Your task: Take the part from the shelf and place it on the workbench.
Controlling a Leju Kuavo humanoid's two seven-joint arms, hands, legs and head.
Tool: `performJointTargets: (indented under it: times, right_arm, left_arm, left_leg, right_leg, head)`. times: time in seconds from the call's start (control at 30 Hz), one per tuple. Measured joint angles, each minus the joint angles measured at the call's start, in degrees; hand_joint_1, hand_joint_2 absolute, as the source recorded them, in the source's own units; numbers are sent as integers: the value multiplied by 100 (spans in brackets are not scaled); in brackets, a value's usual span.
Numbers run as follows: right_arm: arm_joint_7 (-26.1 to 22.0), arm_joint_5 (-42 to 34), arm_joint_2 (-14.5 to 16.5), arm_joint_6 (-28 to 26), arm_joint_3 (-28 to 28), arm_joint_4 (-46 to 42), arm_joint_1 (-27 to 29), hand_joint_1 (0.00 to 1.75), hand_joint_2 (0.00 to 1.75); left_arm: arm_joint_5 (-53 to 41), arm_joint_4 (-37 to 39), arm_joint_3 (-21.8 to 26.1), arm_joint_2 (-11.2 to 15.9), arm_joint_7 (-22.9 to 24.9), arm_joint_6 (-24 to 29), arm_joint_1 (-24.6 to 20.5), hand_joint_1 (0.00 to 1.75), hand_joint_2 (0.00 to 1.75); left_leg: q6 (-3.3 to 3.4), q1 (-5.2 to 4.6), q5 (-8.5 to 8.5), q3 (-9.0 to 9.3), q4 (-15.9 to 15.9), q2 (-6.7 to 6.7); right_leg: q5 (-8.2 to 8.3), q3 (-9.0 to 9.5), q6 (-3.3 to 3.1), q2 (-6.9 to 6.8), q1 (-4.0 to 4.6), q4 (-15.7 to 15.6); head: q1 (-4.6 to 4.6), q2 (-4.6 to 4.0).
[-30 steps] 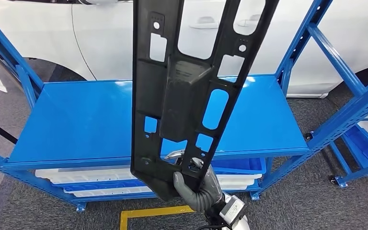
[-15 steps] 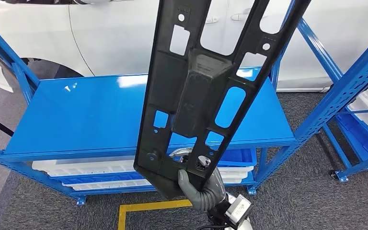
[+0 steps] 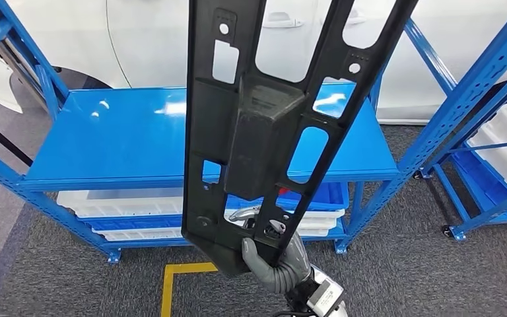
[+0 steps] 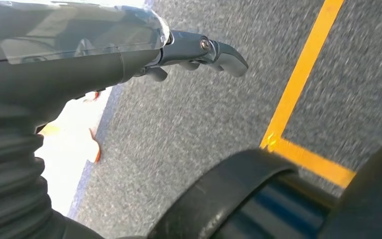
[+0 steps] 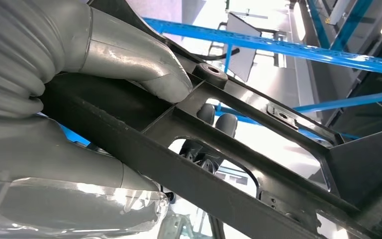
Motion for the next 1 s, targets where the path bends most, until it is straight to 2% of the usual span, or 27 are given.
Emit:
performJointTargets:
  times: [0.03,0.07,0.1,0.13,0.17,0.2,0.23,0.27,0.3,0.33,0.37,0.43,0.47,0.5,0.53,0.57,0.6,0.63,0.67,0.7,0.73,0.8,0.83,0.87,0.93,0.97,1.0]
  right_arm:
    - [-2,6,-1,3,-1,0,0,175,175]
    - [-2,10,-2,6,-2,0,-2,175,175]
    - [-2,17,-3,7,-3,-4,-7,175,175]
    - [-1,29,-3,1,-4,-14,-15,175,175]
    - [2,41,-2,-12,-6,-31,-23,175,175]
    - [6,56,-2,-31,-13,-55,-28,175,175]
    - [12,72,-2,-58,-24,-83,-26,175,175]
    - [21,89,-2,-90,-36,-114,-16,175,175]
    - [32,113,-2,-116,-50,-147,-7,175,175]
    - [43,138,-1,-137,-63,-182,4,175,175]
    - [54,162,-1,-147,-78,-218,13,175,175]
    - [63,194,1,-150,-109,-275,32,175,175]
    - [66,205,1,-152,-123,-291,43,175,175]
    - [69,219,2,-156,-135,-299,52,175,175]
    - [78,239,2,-167,-152,-307,60,175,175]
    - [94,266,2,-188,-175,-319,67,175,175]
    - [116,304,3,-216,-207,-344,74,175,175]
    - [140,345,7,-249,-251,-381,89,175,175]
    - [159,387,11,-285,-302,-428,111,175,175]
    - [172,424,14,-311,-359,-478,137,175,175]
    - [178,449,17,-329,-416,-523,166,175,175]
    - [180,469,17,-345,-516,-593,219,175,175]
    - [180,475,17,-352,-562,-621,249,175,175]
    - [179,486,16,-365,-607,-650,285,175,175]
    - [165,516,12,-415,-713,-692,378,175,175]
    - [149,525,8,-448,-771,-704,428,175,175]
    - [129,524,2,-486,-836,-708,476,175,175]
  left_arm:
    - [0,0,0,0,6,0,1,0,175]
    - [0,0,0,0,10,0,1,0,175]
    - [-1,0,0,3,15,0,1,0,175]
    - [-1,0,0,6,21,-1,-1,0,175]
    - [-1,0,0,9,28,-7,-2,0,175]
    - [-12,0,0,11,38,-18,-2,0,175]
    - [-26,0,0,11,48,-29,-2,0,175]
    - [-43,1,0,14,56,-39,8,0,175]
    - [-59,1,0,16,62,-44,18,0,175]
    - [-62,2,1,19,62,-40,27,0,175]
    - [-62,2,2,22,57,-32,35,0,175]
    - [-61,2,8,22,43,-7,38,0,175]
    - [-61,2,12,22,38,3,39,0,175]
    - [-61,2,17,22,34,12,43,0,175]
    - [-61,2,23,22,30,17,47,0,175]
    - [-61,2,29,22,27,21,50,0,175]
    - [-61,1,36,22,25,23,50,0,175]
    - [-61,1,42,22,22,24,46,0,175]
    - [-62,0,45,22,19,27,36,0,175]
    - [-60,-1,48,21,16,30,29,0,175]
    - [-58,-1,50,20,14,33,27,0,175]
    - [-53,-1,52,13,10,34,43,0,175]
    - [-52,-1,54,6,9,32,51,0,175]
    - [-54,0,54,-1,8,32,56,0,175]
    - [-54,0,56,-13,6,39,59,0,175]
    - [-54,0,58,-14,3,50,63,0,175]
    - [-53,0,60,-16,-1,61,70,0,175]
  left_leg:
    - [-26,18,64,-108,21,1]
    - [-57,40,118,-212,53,1]
    - [-93,57,164,-307,100,-2]
    - [-132,66,199,-394,160,-6]
    - [-175,66,235,-455,209,-12]
    - [-218,62,271,-493,244,-17]
    - [-261,62,315,-515,252,-21]
    - [-306,72,364,-523,235,-25]
    - [-343,86,351,-546,244,-26]
    - [-370,100,238,-588,315,-26]
    - [-389,109,13,-658,497,-26]
    - [-404,111,-587,-831,1154,-24]
    - [-407,110,-785,-890,1518,-24]
    - [-402,108,-842,-887,1778,-25]
    - [-383,101,-771,-803,1877,-25]
    - [-346,87,-626,-627,1788,-25]
    - [-290,61,-495,-359,1516,-26]
    - [-222,23,-463,-7,1103,-25]
    - [-165,-12,-517,330,651,-23]
    - [-125,-49,-589,570,305,-25]
    - [-98,-78,-646,705,77,-25]
    - [-63,-83,-544,666,-42,-18]
    - [-33,-71,-463,615,-73,-5]
    - [-1,-54,-376,548,-99,7]
    - [38,-44,-223,376,-109,21]
    - [41,-43,-149,281,-103,23]
    - [30,-41,-73,178,-91,26]
  right_leg:
    - [100,103,32,-1,-26,48]
    - [253,305,65,-2,-54,-105]
    - [351,601,98,-1,-88,-429]
    - [345,924,116,6,-102,-844]
    - [282,1167,96,14,-106,-1185]
    - [198,1312,55,21,-99,-1414]
    - [154,1347,-6,25,-72,-1509]
    - [188,1304,-85,17,-64,-1506]
    - [242,1262,-149,4,-59,-1511]
    - [306,1207,-214,-9,-55,-1516]
    - [378,1138,-270,-20,-55,-1525]
    - [516,975,-328,-29,-27,-1524]
    - [588,883,-341,-31,-4,-1521]
    - [661,786,-351,-33,21,-1517]
    - [734,687,-356,-34,46,-1513]
    - [807,592,-358,-34,69,-1511]
    - [878,510,-358,-33,86,-1508]
    - [940,447,-348,-32,105,-1506]
    - [998,405,-330,-40,116,-1504]
    - [1058,384,-304,-53,116,-1512]
    - [1119,374,-272,-68,110,-1528]
    - [1219,354,-205,-79,92,-1570]
    - [1152,321,-170,-63,85,-1538]
    - [968,271,-136,-45,79,-1421]
    - [351,135,-75,-18,48,-870]
    - [106,78,-48,-17,31,-505]
    - [7,60,-21,-18,14,-193]
  head:
    - [0,0]
    - [0,0]
    - [0,0]
    - [-1,0]
    - [-1,0]
    - [-1,0]
    - [0,0]
    - [1,0]
    - [0,0]
    - [0,0]
    - [0,0]
    - [0,0]
    - [0,0]
    - [0,0]
    - [0,0]
    - [0,0]
    - [-1,0]
    - [-1,0]
    - [-1,0]
    - [0,0]
    - [1,0]
    - [1,0]
    - [1,0]
    - [1,0]
    - [2,0]
    - [1,0]
    - [2,0]
